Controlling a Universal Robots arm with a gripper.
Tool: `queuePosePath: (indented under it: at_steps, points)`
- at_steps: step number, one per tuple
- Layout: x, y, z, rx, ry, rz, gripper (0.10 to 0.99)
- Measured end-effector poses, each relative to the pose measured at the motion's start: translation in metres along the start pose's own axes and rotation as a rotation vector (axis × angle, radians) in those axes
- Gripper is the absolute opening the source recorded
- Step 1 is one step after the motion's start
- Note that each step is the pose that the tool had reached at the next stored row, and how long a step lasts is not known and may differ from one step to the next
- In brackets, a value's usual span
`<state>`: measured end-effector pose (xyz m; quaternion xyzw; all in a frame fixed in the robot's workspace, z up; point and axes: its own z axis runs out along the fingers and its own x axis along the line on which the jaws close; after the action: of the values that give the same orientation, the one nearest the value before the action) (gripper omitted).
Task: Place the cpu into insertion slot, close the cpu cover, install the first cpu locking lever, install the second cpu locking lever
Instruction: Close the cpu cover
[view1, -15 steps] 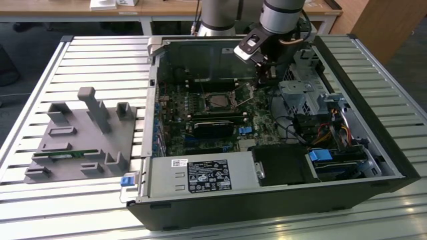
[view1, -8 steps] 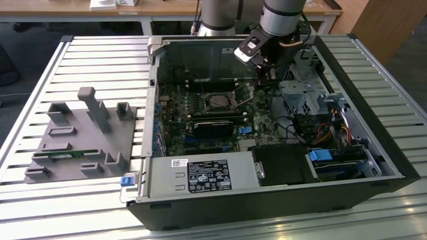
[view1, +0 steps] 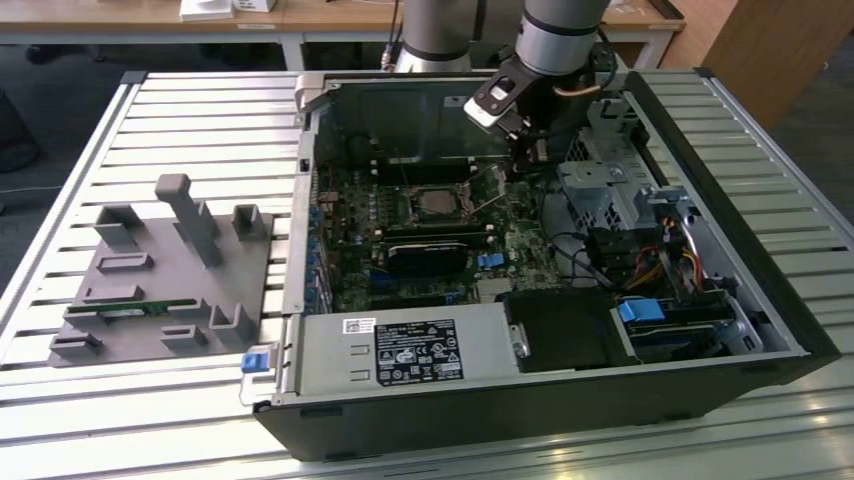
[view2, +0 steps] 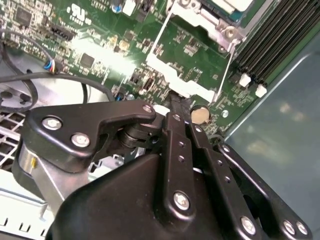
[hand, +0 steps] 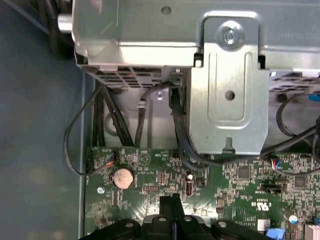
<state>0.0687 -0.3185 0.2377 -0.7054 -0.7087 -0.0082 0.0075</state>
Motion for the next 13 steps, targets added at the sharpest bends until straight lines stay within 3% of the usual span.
queuePosePath:
  at_steps: [13]
  points:
    - [0.0,-0.0065,0.0001,0.0,0.0002,0.0,0.106]
